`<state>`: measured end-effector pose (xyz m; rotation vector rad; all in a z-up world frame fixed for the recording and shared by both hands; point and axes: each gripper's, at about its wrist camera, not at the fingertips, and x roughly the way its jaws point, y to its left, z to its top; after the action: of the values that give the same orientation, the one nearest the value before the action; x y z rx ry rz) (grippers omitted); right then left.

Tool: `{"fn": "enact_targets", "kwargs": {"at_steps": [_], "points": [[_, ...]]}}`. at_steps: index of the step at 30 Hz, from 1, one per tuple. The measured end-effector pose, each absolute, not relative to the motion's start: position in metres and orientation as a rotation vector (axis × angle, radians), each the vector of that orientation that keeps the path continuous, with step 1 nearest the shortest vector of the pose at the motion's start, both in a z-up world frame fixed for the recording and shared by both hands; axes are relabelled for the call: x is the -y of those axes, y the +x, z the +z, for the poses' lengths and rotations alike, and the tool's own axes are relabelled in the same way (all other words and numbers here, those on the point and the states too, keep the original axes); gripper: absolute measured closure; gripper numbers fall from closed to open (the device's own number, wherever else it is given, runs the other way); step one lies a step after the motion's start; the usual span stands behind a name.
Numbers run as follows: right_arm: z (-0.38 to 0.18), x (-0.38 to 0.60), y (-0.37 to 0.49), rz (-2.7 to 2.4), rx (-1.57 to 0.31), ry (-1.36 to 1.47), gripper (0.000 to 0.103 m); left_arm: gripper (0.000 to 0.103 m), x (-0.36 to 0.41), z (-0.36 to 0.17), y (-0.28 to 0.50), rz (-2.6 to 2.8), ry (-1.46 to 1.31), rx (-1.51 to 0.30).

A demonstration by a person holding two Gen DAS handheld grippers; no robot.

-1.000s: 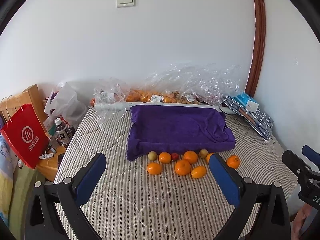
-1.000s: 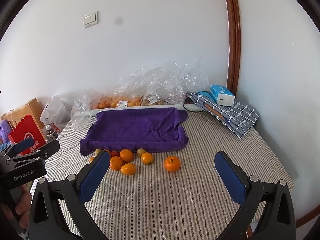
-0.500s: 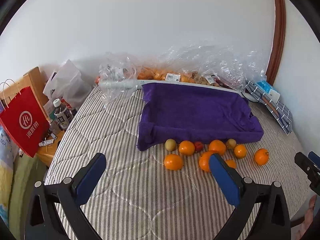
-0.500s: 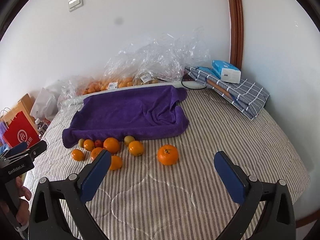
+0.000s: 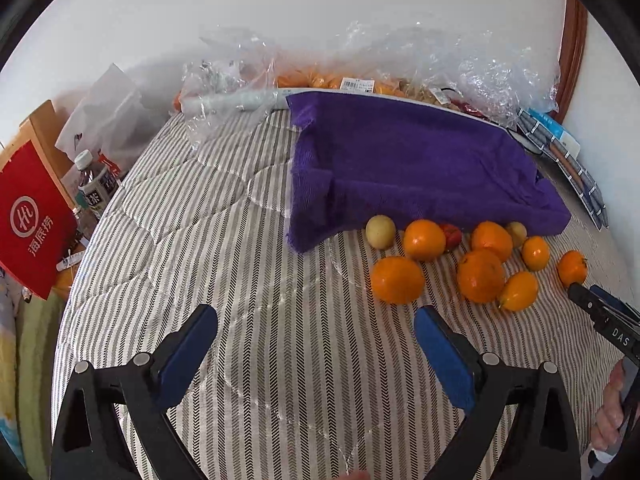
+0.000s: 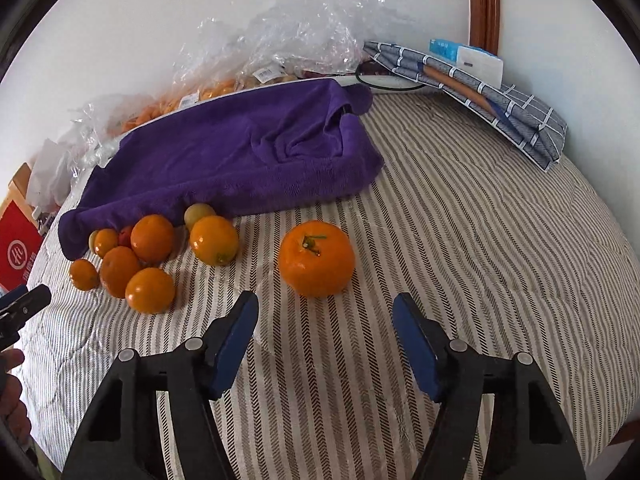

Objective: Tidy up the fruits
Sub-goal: 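Close the right tool on the stemmed tangerine while the left tool grasps an orange, then lift and carry the tangerine with the right tool while the left tool carries its orange onto the towel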

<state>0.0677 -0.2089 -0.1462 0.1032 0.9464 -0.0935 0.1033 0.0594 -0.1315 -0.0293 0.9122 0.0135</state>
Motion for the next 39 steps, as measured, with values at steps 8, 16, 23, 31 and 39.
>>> {"fn": "enact_targets", "kwargs": {"at_steps": [8, 16, 23, 31, 39], "points": [[-0.157, 0.207, 0.089, -0.097, -0.934, 0.081, 0.039, 0.014, -0.060, -0.157, 0.115, -0.054, -0.084, -0.951], [-0.159, 0.207, 0.099, -0.088, -0.933, 0.080, 0.044, 0.028, -0.042, -0.157, 0.126, -0.110, -0.112, -0.899], [-0.157, 0.212, 0.095, -0.070, -0.916, 0.123, 0.058, 0.068, -0.031, -0.157, 0.130, -0.175, -0.132, -0.870], [-0.155, 0.209, 0.092, -0.055, -0.918, 0.104, 0.060, 0.068, -0.043, -0.155, 0.125, -0.225, -0.239, -0.815], [-0.153, 0.206, 0.079, -0.076, -0.906, 0.085, 0.060, 0.068, -0.044, -0.149, 0.117, -0.231, -0.244, -0.763]]}}
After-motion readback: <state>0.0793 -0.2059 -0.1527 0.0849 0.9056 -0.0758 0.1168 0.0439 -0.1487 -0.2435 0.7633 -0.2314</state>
